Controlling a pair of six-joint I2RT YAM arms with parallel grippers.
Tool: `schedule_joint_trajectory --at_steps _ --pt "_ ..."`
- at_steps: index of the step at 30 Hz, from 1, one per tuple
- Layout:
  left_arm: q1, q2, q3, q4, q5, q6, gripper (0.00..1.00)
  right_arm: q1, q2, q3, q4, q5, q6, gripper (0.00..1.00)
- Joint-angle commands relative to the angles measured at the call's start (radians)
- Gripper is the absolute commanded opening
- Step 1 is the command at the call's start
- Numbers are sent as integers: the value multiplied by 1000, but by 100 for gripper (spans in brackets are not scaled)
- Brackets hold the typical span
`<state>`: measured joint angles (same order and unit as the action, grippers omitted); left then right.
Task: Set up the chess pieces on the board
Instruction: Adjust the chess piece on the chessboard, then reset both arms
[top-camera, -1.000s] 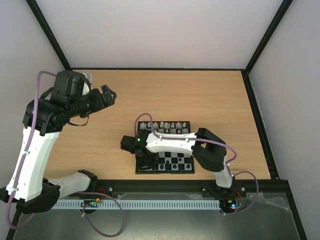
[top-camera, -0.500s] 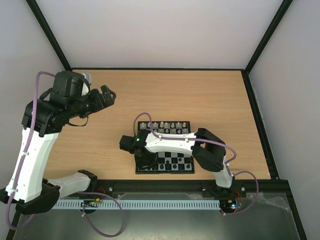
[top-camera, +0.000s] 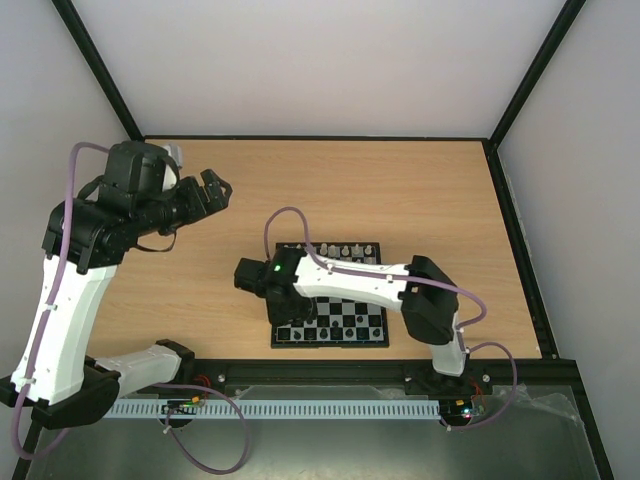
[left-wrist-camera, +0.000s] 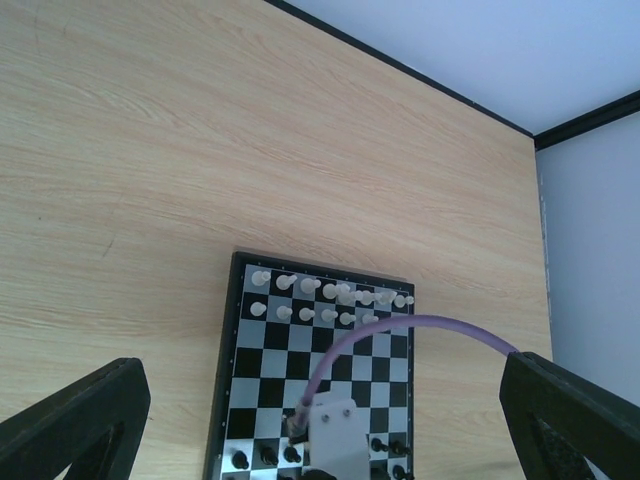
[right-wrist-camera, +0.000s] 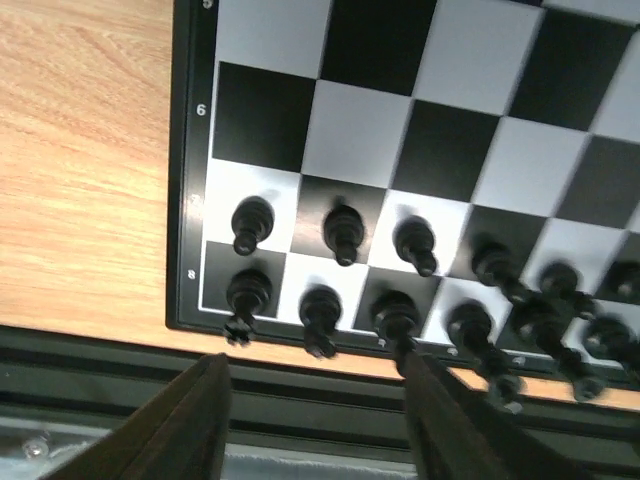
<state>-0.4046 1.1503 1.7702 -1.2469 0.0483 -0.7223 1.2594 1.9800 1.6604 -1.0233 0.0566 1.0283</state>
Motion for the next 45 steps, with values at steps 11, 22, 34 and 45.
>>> schedule_joint_trajectory --at_steps 11,22,34,45 --pt "8 77 84 69 -14 61 99 -74 -415 -15 -201 227 140 99" --pt "35 33 -53 152 -9 88 99 -203 -701 -172 -178 338 110 99" --pt "35 -127 -345 470 -35 218 99 -456 -769 -249 9 286 -213 99" --pt "94 -140 -771 904 -386 433 99 -959 -662 -451 487 369 -538 99"
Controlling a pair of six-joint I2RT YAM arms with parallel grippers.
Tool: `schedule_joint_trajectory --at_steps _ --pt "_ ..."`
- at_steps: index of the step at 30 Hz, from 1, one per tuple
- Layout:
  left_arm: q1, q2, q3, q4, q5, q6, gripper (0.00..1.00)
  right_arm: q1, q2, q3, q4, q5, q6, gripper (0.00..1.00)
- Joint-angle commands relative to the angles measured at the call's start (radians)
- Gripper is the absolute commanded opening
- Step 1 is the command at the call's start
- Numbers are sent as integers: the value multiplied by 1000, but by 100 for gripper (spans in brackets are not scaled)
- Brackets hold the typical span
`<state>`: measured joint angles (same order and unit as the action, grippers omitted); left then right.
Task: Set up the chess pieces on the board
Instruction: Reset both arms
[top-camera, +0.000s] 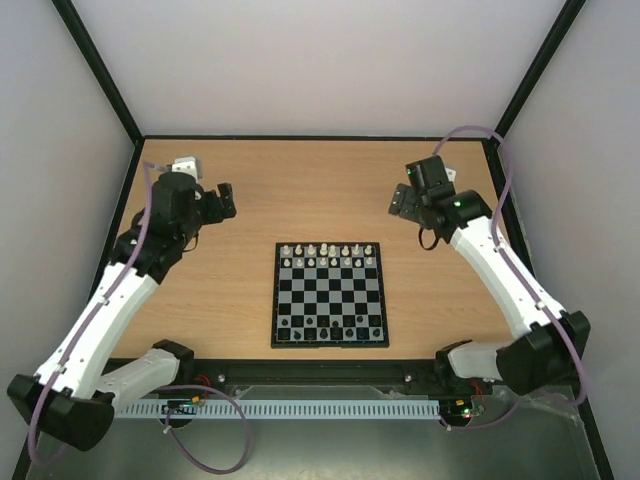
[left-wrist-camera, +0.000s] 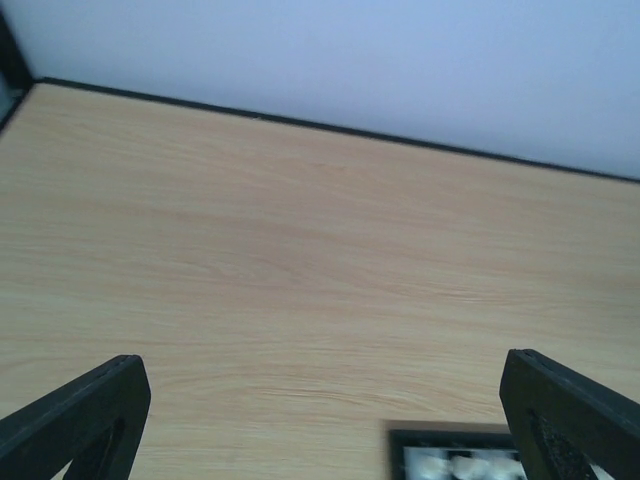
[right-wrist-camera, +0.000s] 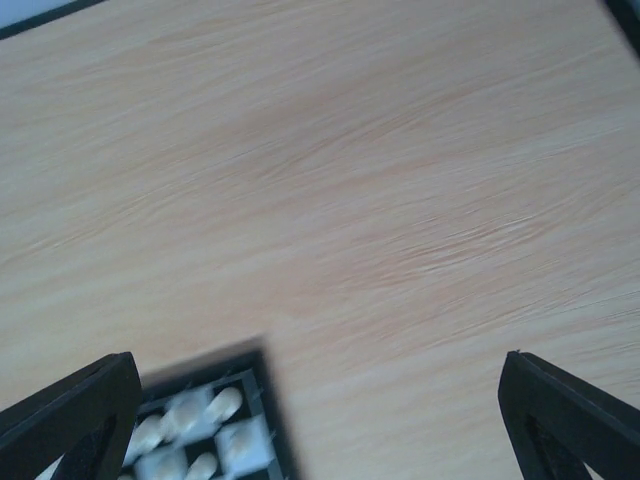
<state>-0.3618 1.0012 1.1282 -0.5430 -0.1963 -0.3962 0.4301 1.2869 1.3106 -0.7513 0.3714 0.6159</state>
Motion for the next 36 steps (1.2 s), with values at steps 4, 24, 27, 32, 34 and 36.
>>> schedule_joint_trajectory --at_steps 4,24,27,32,34,36 --pt "130 -11 -311 364 -126 176 99 -210 -2 -293 433 170 -124 99" --pt "374 272 -800 1227 -15 254 99 -342 187 -805 1424 268 -267 99" --pt "368 345 -774 1288 7 274 100 -345 247 -813 1498 288 -270 99" --pt "358 464 -725 1425 53 318 100 -347 266 -838 1579 246 -305 99" --pt "352 510 -729 1513 56 328 100 -347 264 -842 1586 242 -309 99" --pt "348 511 -753 1546 41 325 99 -347 248 -869 1619 228 -319 99"
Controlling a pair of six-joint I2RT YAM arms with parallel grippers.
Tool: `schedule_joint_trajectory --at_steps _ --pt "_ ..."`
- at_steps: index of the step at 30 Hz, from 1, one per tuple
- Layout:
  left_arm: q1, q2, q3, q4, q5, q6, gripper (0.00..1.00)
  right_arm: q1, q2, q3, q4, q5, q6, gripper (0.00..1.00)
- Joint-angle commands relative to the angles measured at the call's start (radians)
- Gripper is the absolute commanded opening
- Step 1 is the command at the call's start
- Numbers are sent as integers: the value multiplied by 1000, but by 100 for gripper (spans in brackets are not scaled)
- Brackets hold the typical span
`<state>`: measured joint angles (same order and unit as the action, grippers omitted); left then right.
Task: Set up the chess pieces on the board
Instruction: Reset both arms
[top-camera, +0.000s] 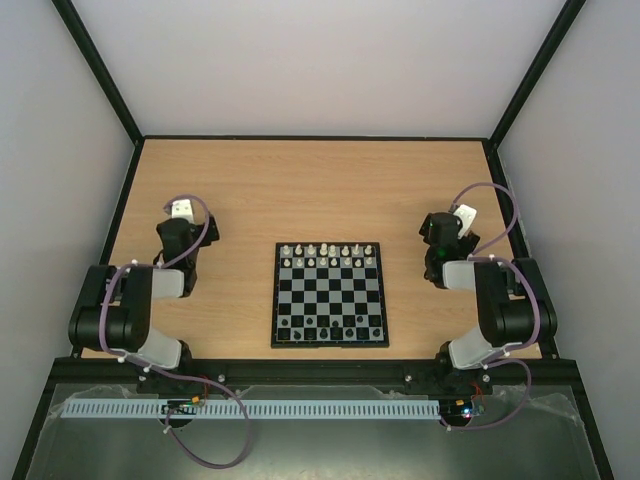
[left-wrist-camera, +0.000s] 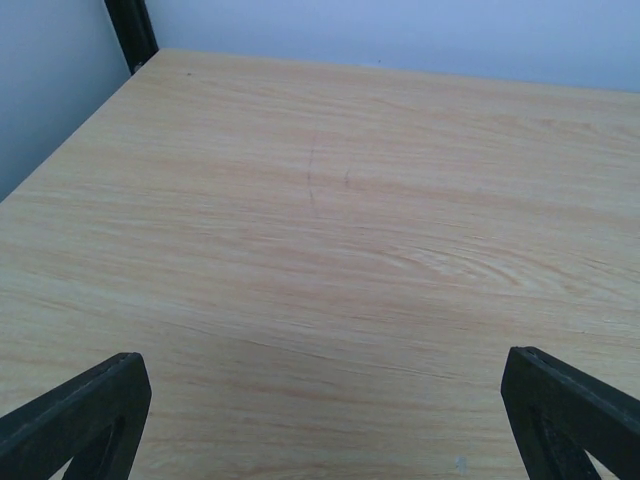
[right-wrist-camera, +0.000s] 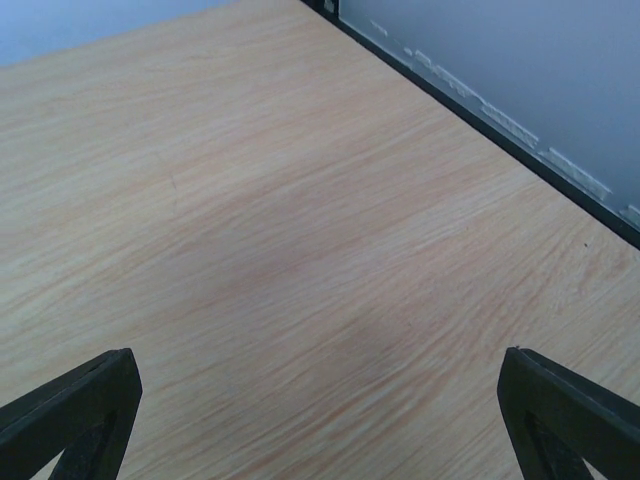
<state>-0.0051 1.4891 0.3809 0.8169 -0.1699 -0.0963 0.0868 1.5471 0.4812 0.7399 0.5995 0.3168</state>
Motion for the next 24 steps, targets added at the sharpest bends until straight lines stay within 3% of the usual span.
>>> schedule_joint_trajectory --at_steps 1,6,14,24 --pt "-11 21 -12 202 18 31 99 -5 -16 -52 149 -16 -28 99" --pt "-25 18 -23 216 -8 38 100 -4 -29 -70 171 -9 -27 99" --pt "-40 7 -47 247 -39 43 99 -2 -94 -199 346 -47 -50 98" --pt "-70 -37 -168 430 -68 70 99 10 -108 -300 519 -163 -121 99"
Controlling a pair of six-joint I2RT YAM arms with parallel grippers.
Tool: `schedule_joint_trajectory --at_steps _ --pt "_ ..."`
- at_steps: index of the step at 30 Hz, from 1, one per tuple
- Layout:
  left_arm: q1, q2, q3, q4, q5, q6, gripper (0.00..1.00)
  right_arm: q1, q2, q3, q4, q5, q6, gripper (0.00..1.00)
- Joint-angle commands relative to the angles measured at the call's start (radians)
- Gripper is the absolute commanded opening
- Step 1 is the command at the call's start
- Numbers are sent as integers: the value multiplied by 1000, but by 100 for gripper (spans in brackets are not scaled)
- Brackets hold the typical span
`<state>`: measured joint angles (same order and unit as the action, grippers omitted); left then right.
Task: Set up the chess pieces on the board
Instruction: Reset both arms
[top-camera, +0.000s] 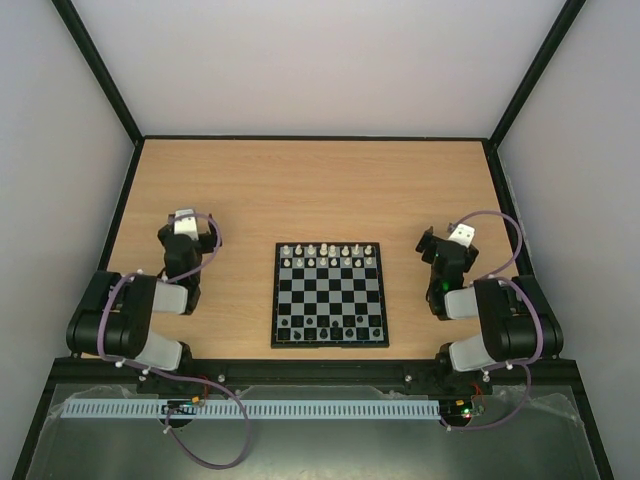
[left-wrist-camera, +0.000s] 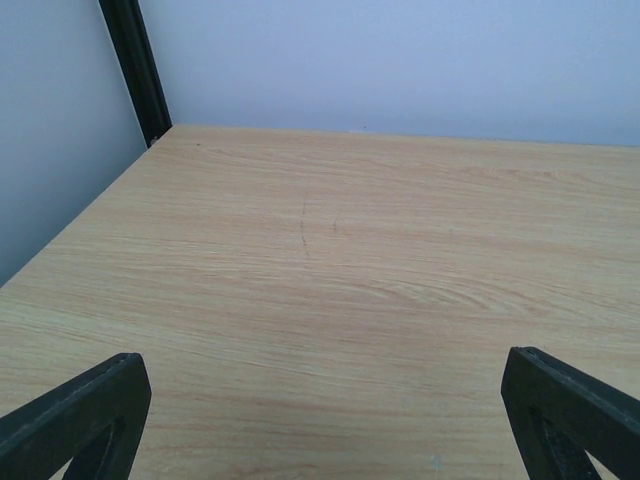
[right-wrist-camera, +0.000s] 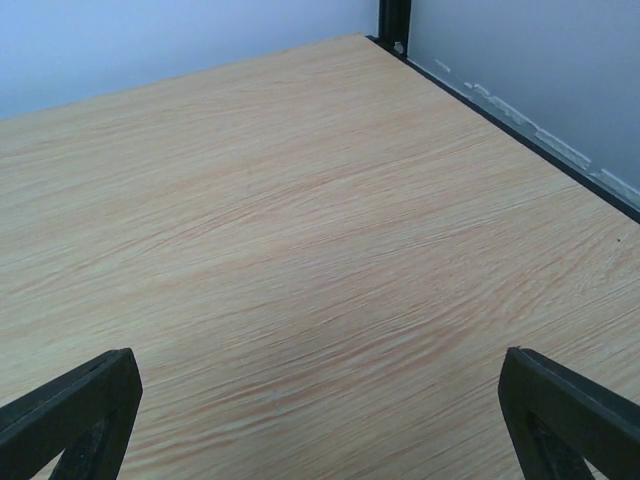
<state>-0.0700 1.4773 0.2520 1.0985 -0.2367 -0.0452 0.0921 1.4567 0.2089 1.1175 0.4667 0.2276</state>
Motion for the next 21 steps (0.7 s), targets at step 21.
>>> schedule_joint_trajectory --at_steps 21 --pt "65 52 18 102 132 -15 99 4 60 5 152 -72 -51 99"
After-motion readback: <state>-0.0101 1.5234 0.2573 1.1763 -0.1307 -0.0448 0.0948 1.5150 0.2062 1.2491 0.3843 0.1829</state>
